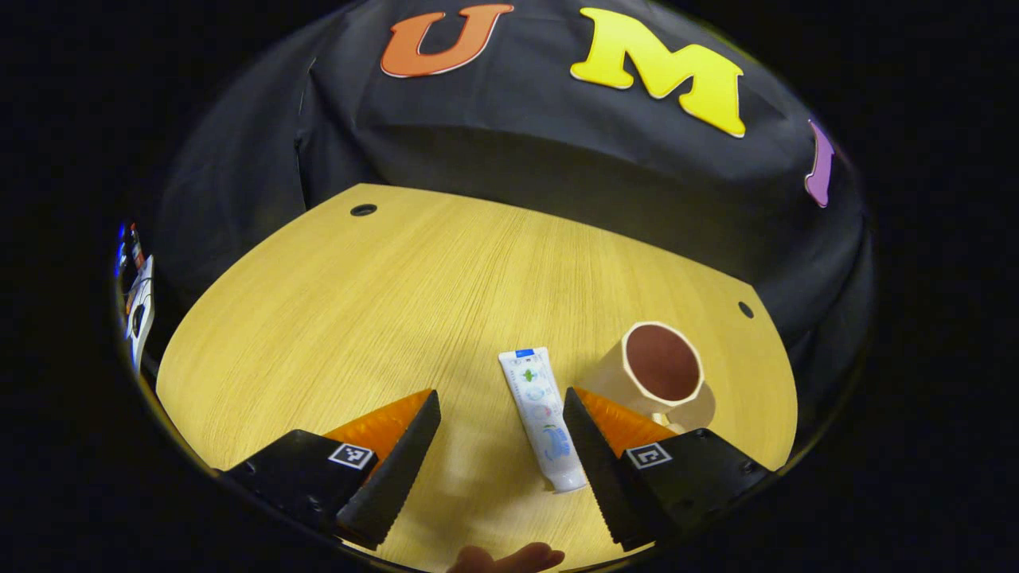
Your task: Put the toothbrush and toothpaste on the desktop into the cup, then pick up the cup and place it on the coaster on the desktop.
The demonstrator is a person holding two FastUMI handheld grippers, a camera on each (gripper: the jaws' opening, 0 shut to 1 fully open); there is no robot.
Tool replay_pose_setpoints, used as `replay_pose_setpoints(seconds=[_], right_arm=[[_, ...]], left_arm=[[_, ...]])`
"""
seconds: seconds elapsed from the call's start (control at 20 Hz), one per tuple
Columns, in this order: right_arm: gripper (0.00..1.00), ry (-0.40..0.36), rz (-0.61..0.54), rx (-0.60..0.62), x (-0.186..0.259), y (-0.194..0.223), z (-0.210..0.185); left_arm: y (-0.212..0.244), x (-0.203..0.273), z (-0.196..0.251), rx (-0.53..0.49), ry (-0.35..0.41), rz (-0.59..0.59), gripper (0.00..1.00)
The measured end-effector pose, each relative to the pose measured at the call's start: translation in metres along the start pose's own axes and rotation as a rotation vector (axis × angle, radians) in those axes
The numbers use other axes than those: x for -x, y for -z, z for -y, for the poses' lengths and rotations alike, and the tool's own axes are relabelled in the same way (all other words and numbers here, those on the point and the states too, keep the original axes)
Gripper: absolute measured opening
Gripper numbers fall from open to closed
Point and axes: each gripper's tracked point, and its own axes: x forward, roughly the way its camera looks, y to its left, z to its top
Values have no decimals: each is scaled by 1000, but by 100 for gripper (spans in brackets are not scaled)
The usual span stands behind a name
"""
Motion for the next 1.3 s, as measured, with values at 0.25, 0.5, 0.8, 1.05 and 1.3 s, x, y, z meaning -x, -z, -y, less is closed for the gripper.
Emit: replay_pose_setpoints(seconds=[0.25,0.5,0.8,1.05,1.3], right_arm=[[0,9,0,-15,-1,0,8],[0,-1,-2,-31,1,-1,8],[0,-3,2,-42,-3,-3,14],[0,-9,7,-35,-3,-2,12],[0,-8,12,-35,-1,-1,10]], left_arm=[[9,-27,14,-41,6,-76,99],[6,-46,6,-119,-20,-106,97],[1,-46,-3,-147,-49,-104,77],[-15,-34,-2,-96,6,-84,43],[-53,-5,10,-88,31,2,37]])
